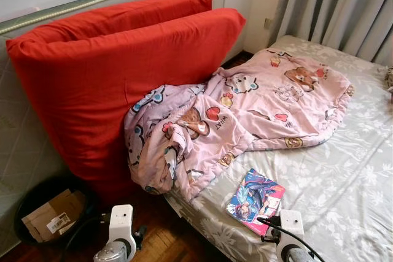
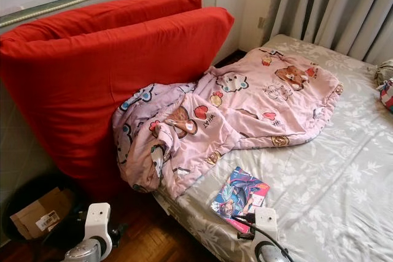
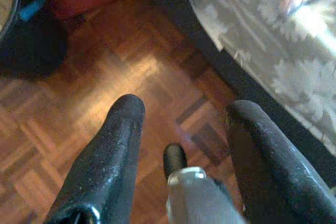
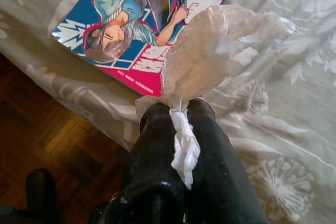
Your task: Clean up the room
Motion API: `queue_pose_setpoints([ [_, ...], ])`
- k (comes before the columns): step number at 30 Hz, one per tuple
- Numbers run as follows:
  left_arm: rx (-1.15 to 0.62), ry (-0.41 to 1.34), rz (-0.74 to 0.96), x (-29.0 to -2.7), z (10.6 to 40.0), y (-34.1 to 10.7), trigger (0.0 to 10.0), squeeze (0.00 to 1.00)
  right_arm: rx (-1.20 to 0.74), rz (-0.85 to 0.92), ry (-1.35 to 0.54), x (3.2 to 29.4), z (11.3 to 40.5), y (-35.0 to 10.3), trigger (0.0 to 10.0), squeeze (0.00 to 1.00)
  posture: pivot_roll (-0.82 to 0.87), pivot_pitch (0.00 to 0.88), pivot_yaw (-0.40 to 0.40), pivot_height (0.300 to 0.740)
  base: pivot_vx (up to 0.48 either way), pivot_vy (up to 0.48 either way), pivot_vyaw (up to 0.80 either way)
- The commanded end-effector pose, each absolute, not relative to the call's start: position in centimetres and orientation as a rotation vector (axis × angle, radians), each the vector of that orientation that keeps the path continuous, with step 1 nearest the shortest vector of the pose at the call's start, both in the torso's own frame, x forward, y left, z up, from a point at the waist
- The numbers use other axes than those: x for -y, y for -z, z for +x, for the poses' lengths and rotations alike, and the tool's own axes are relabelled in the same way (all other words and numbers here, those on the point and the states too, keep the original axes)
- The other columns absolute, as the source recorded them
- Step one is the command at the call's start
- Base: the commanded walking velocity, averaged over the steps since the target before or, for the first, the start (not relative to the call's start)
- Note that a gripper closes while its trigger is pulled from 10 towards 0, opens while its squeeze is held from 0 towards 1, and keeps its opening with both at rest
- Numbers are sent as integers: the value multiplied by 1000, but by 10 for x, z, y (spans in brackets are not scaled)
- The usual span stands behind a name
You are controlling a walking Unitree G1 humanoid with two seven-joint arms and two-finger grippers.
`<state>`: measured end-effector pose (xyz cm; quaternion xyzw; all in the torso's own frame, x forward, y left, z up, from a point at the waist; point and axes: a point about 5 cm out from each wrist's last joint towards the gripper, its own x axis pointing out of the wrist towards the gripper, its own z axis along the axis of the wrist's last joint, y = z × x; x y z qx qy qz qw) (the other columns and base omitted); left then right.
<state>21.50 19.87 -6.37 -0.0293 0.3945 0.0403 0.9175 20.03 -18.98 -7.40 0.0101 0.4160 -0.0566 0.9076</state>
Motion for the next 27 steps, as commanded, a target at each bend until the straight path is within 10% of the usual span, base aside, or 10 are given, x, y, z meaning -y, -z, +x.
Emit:
queue_pose_setpoints([
  [1,-855,-104,-63,-201,206,69,10000,0,-884,22,119,190,194,77,10000,0,-40,0,-11,740,0,0,0],
  [27,-892,-132,-56,-203,188,78,10000,0,-972,-8,91,186,176,88,10000,0,-48,0,-6,740,0,0,0],
])
